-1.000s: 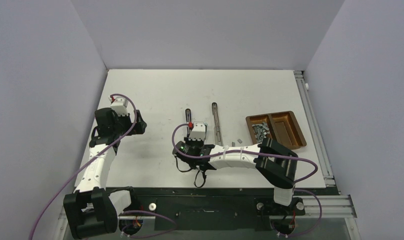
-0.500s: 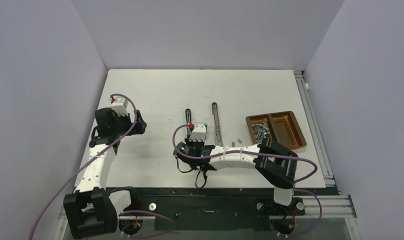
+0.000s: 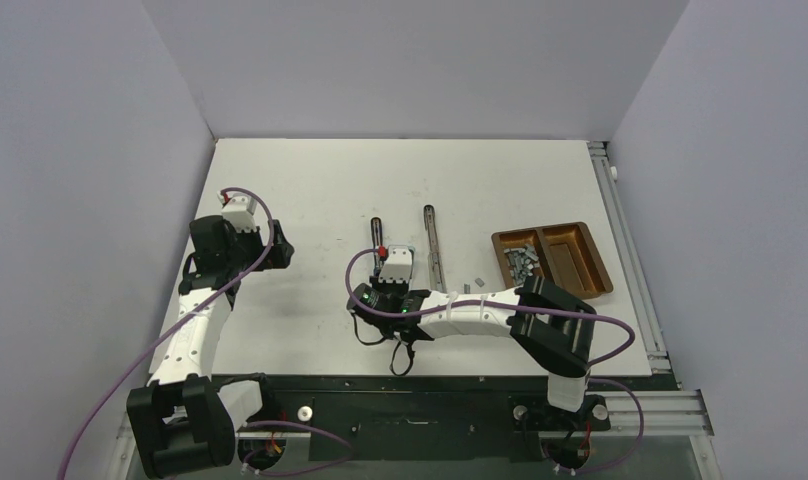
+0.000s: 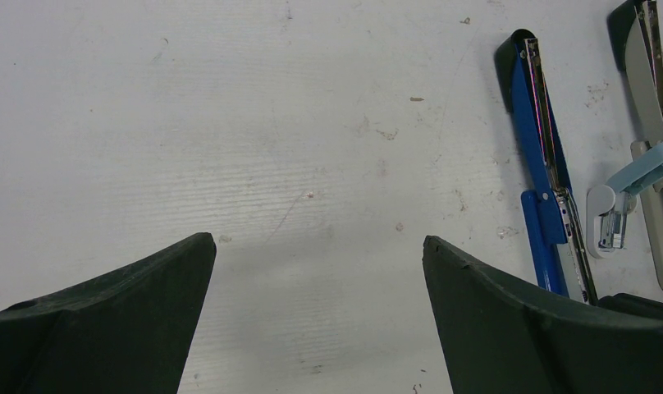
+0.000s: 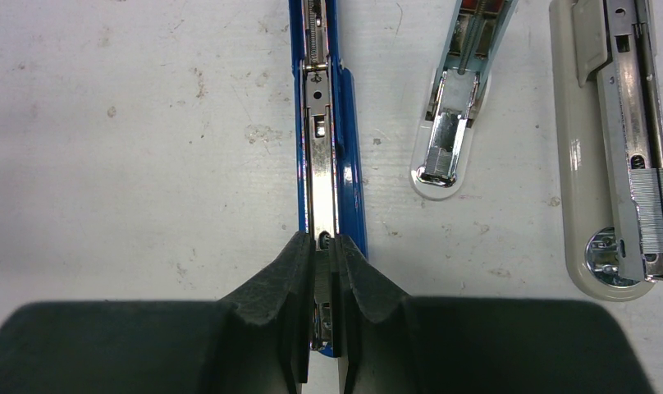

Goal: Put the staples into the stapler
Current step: Install the staple into the stapler.

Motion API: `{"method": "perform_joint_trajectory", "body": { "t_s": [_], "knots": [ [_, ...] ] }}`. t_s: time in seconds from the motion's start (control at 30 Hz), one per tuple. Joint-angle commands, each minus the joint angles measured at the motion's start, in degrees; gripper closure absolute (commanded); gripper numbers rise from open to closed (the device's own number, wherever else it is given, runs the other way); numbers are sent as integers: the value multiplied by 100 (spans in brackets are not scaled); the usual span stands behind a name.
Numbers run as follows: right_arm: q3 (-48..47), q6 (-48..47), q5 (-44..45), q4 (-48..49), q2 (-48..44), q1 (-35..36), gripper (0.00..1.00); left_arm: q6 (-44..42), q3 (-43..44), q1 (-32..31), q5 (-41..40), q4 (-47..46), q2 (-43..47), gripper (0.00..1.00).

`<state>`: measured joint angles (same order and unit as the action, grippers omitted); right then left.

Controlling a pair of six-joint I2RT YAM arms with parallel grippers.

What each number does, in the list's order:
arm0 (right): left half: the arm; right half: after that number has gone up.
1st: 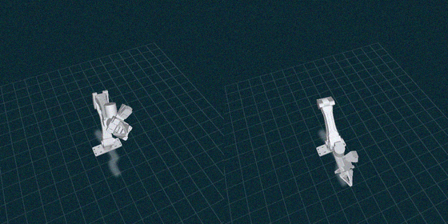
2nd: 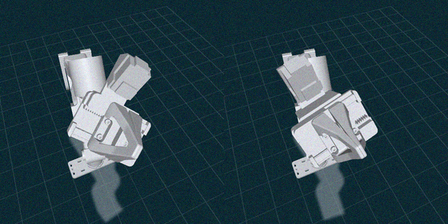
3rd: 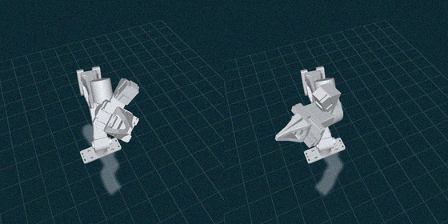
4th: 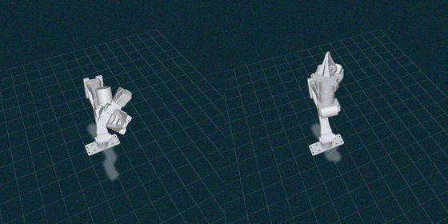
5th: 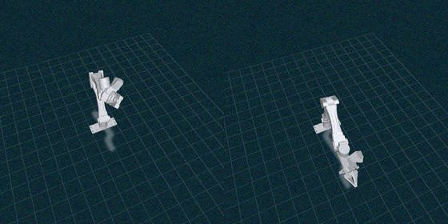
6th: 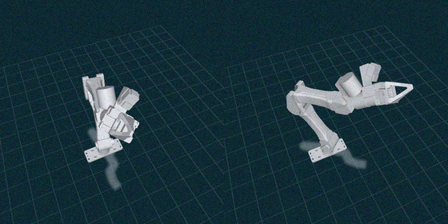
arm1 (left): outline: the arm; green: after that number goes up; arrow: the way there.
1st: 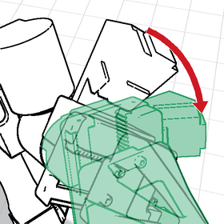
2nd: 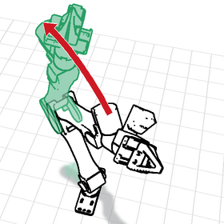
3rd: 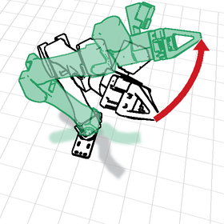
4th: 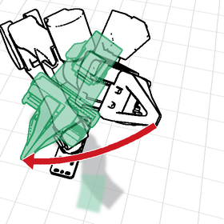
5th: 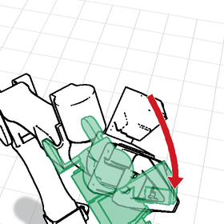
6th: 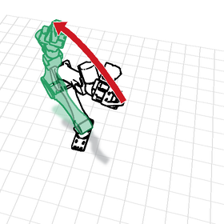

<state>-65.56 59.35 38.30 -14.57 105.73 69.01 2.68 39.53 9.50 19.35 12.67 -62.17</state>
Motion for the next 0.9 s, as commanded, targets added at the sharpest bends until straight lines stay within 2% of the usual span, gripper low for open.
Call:
{"method": "perform_joint_trajectory", "body": {
  "t_s": [0.0, 0.63, 0.87],
  "knots": [
    [7, 39, -4, 218, -31, -27, 91, 9, 121, 35, 112, -209, 48, 4],
    [-64, -29, -105, 233, 61, -33, 91, 5, 110, 34, 136, -195, 70, 4],
    [-65, 6, 140, 141, -113, -15, 91, 5, 108, 30, 157, -188, 68, 4]
  ]
}}
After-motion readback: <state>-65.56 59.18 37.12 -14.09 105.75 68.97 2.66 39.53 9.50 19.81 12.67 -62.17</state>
